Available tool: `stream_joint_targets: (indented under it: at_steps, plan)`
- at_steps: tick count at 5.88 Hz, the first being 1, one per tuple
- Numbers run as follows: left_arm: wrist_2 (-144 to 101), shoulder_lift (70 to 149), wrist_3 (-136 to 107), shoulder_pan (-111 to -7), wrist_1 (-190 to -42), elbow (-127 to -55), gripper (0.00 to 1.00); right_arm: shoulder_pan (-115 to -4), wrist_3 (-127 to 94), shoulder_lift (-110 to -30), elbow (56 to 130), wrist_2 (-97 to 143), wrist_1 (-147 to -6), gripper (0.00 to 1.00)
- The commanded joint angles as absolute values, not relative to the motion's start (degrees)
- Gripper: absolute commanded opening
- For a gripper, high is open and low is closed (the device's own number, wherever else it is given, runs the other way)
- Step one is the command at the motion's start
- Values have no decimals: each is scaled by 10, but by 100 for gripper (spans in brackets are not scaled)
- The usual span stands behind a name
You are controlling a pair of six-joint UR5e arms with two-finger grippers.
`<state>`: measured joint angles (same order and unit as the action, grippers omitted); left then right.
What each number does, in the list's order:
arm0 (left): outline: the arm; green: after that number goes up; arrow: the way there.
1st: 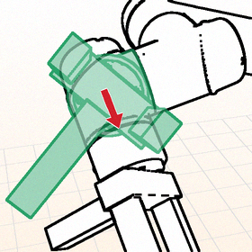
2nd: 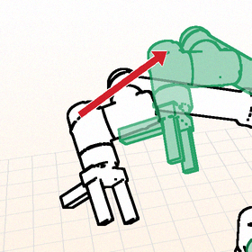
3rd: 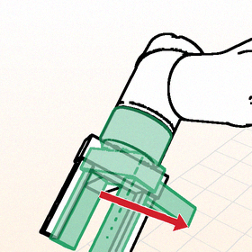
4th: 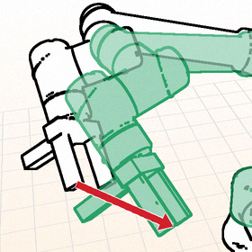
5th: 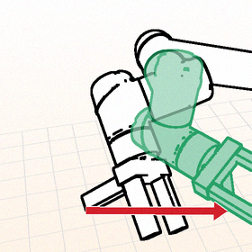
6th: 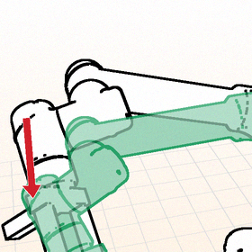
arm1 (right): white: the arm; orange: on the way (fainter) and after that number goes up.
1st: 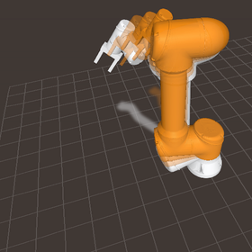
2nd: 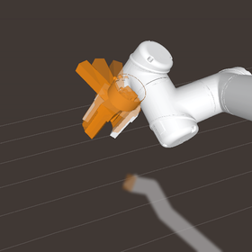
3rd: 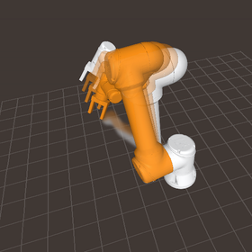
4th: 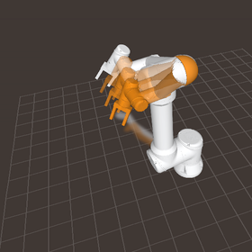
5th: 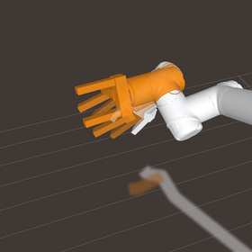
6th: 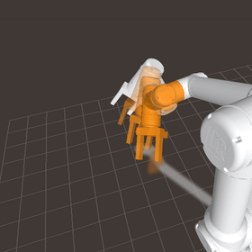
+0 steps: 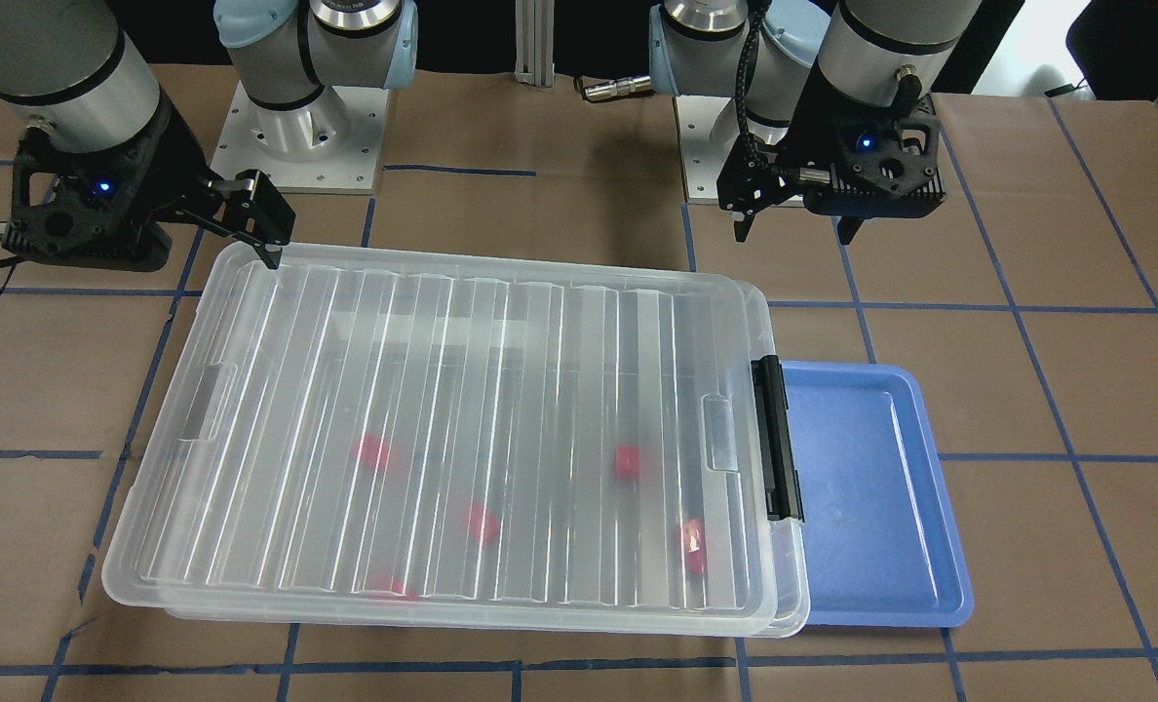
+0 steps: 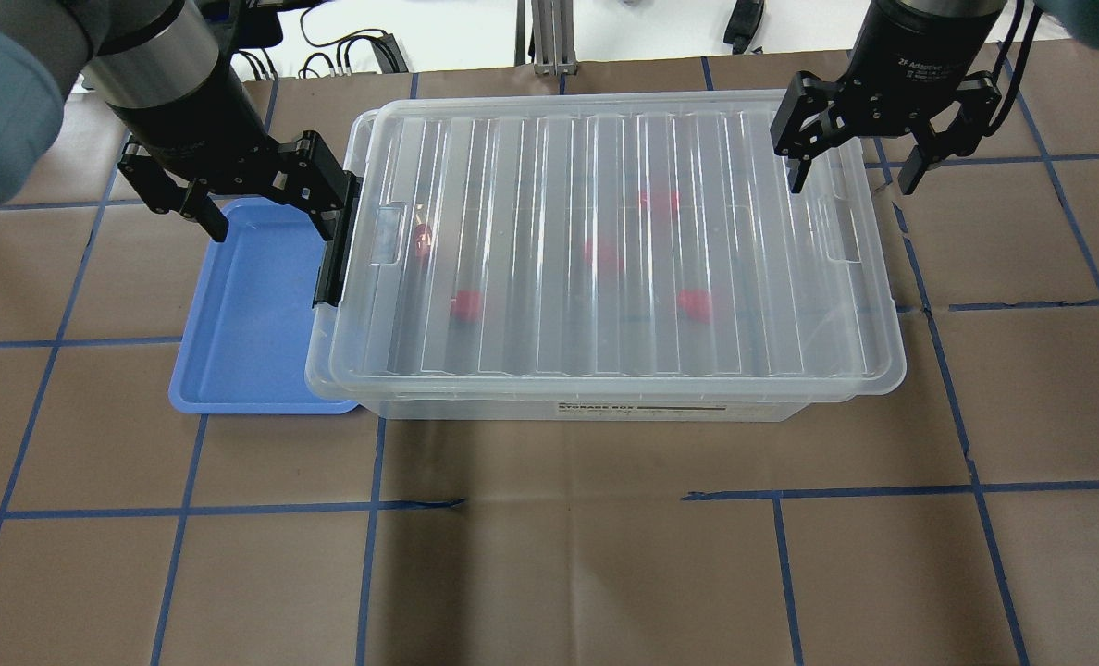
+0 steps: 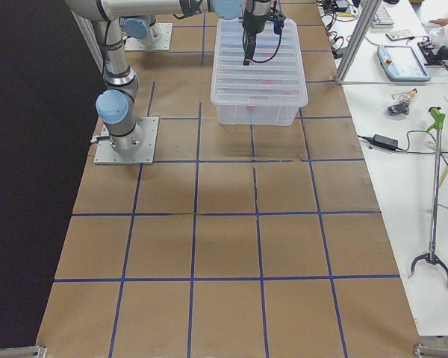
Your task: Place red block in blue tray from box
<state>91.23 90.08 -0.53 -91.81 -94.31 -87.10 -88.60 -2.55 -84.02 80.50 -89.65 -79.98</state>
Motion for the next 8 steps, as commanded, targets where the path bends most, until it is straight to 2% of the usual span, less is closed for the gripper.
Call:
stream_joint_targets:
  at_steps: [1, 3, 6, 8]
  plan:
    - [914, 899, -5, -918, -943, -871, 98, -882, -25, -839, 805, -896, -802, 100]
    - [912, 903, -6, -918, -942, -870, 98, -877, -25, -835, 827, -904, -827, 100]
    - [912, 902, -5, -918, -942, -871, 98, -781, 21, -838, 927, -900, -863, 100]
    - [912, 902, -5, -918, -942, -870, 98, -772, 49, -836, 997, -901, -992, 100]
